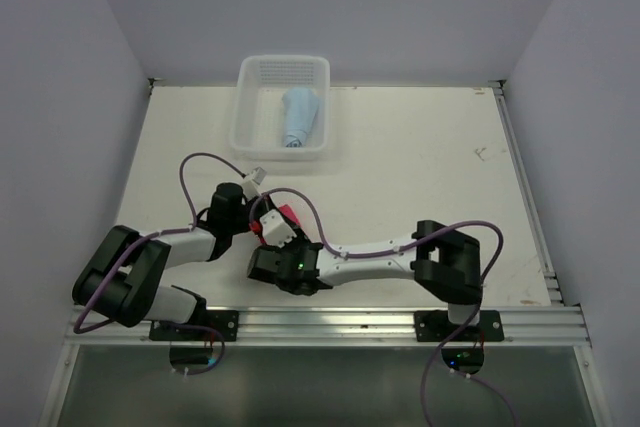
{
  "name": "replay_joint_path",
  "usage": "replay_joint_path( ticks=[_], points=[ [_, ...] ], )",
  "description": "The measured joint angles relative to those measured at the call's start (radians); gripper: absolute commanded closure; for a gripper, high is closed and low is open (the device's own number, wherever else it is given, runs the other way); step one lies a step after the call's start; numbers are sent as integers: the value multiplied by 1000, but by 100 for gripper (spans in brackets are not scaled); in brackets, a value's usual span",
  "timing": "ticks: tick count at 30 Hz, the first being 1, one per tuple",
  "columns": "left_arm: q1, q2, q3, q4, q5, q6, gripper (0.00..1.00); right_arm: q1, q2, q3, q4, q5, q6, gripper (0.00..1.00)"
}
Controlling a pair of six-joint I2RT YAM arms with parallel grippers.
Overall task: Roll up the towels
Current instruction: Roll the towel
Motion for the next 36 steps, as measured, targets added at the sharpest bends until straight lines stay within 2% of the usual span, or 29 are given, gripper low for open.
replay_joint_path(
  ticks=[1,5,8,12,17,24,26,28,29,36],
  points=[
    [0,0,0,0,-2,2,100,-6,-40,-36,20,-32,0,39],
    [0,-2,0,-4,-5,7,100,-36,-219,-182,139,-150,6,31],
    [0,-7,0,-9,-7,9,100,-85,-350,-290,247,-255,32,29],
    [0,-9,0,-12,-8,10,100,-217,-475,-460,462,-438,119,28],
    [0,-17,-5,-14,-8,10,100,-327,-470,-587,639,-603,230,28],
    [0,-39,-14,-28,-13,10,100,-351,-386,-632,809,-714,323,30],
    [0,-43,-16,-32,-14,10,100,-351,-354,-645,853,-734,342,37],
    [0,-48,-18,-35,-16,10,100,-351,-328,-661,895,-752,358,51],
    [0,-50,-21,-34,-16,9,100,-351,-319,-668,915,-756,365,55],
    [0,-67,-29,-42,-25,9,100,-351,-312,-673,948,-777,365,85]
  ],
)
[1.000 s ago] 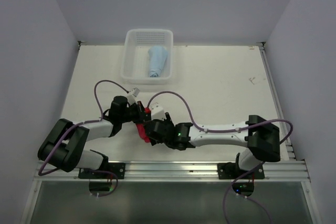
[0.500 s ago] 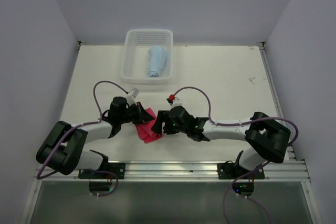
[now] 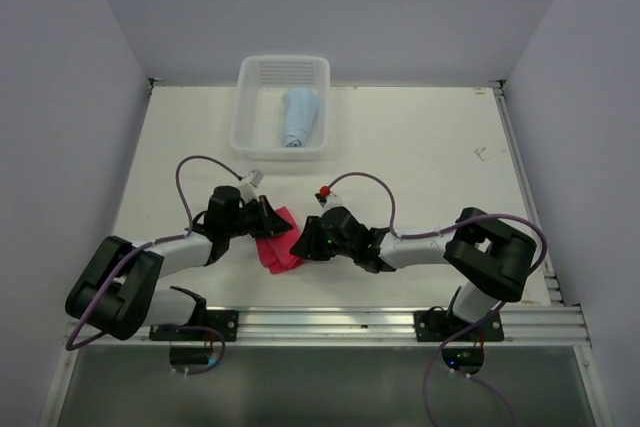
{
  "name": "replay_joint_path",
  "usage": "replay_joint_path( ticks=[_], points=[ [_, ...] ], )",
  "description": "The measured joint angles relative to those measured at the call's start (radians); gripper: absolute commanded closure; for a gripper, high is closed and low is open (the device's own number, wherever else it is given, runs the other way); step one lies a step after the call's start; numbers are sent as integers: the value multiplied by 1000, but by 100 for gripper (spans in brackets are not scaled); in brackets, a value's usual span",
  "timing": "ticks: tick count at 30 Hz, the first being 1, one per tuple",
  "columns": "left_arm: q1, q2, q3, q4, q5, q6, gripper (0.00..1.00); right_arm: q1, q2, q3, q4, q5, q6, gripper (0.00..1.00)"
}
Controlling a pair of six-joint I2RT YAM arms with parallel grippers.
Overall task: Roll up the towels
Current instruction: Roll the towel
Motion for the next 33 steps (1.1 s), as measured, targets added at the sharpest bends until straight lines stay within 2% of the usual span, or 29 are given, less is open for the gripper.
replay_joint_path(
  ticks=[2,3,11,18,25,33],
  points=[
    [2,-8,5,-19,-2,0,100,2,0,7,-13,6,-18,92],
    [4,-13,8,-28,-4,0,100,7,-2,16,-29,18,-31,100],
    [46,-152,104,-202,-43,16,100,123,-24,138,-248,246,-179,100],
    [50,-198,222,-227,-53,25,100,238,46,340,-550,539,-222,100],
    [49,-197,202,-227,-19,23,100,311,204,554,-795,729,-219,100],
    [10,-143,83,-190,-11,-6,100,317,294,650,-883,778,-219,100]
  ],
)
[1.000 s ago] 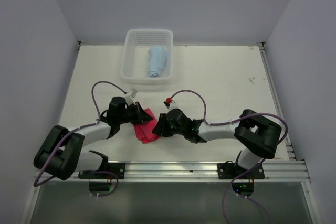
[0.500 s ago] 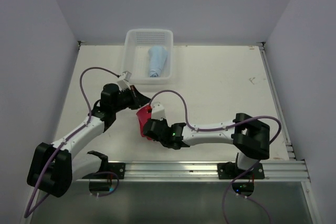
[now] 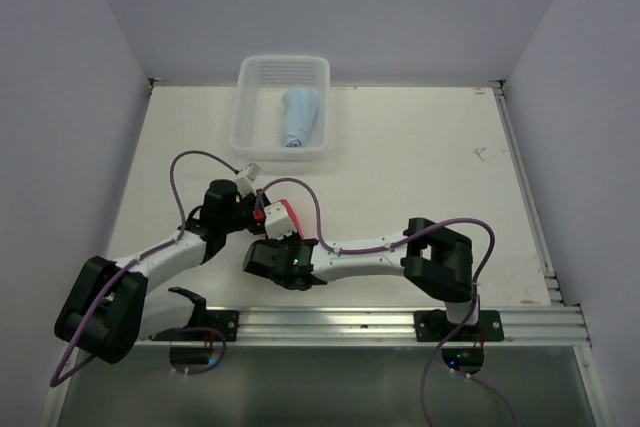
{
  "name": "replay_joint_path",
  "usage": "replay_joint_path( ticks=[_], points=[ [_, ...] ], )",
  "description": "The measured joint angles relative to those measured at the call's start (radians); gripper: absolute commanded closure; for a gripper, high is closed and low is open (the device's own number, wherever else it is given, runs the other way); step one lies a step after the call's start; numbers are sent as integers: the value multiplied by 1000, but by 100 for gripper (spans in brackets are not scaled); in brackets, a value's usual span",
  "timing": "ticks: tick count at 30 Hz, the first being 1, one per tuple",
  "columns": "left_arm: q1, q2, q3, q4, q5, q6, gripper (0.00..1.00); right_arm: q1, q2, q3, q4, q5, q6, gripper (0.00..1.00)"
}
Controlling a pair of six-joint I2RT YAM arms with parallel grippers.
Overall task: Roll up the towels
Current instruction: Roll the towel, then place the rolled towel into the container
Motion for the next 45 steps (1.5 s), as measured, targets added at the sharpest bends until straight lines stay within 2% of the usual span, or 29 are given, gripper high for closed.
replay_joint_path(
  ticks=[1,3,6,7,11,16,21,27,33,37,40,41,43,45],
  points=[
    [-6,11,-12,3,-2,-3,100,0,3,3,-1,1,0,100],
    [-18,37,-39,18,-6,-7,100,0,3,3,-3,-6,-1,93],
    [-21,57,-55,43,-13,-13,100,0,1,-3,8,-26,-7,74],
    [-22,58,-55,47,-14,-13,100,-1,-7,-16,22,-32,-9,64],
    [-24,59,-54,45,-25,-6,100,-10,-100,-117,87,-82,-24,35],
    [-24,58,-54,39,-37,5,100,-48,-303,-268,187,-190,-53,23],
    [-28,41,-54,20,-55,16,100,-192,-428,-400,381,-393,-53,20],
    [-28,26,-54,2,-66,27,100,-243,-373,-464,526,-553,-53,18],
    [-28,9,-54,-20,-80,30,100,-238,-303,-488,619,-609,-56,20],
    [-28,7,-54,-23,-84,29,100,-238,-274,-511,678,-634,-53,31],
    [-28,5,-54,-24,-85,29,100,-233,-246,-512,702,-633,-56,44],
    [-28,5,-54,-24,-88,28,99,-230,-238,-512,709,-626,-57,54],
    [-28,2,-54,-30,-93,28,90,-220,-231,-512,723,-611,-64,62],
    [-28,-3,-47,-42,-98,24,86,-204,-230,-512,732,-578,-69,76]
  ],
)
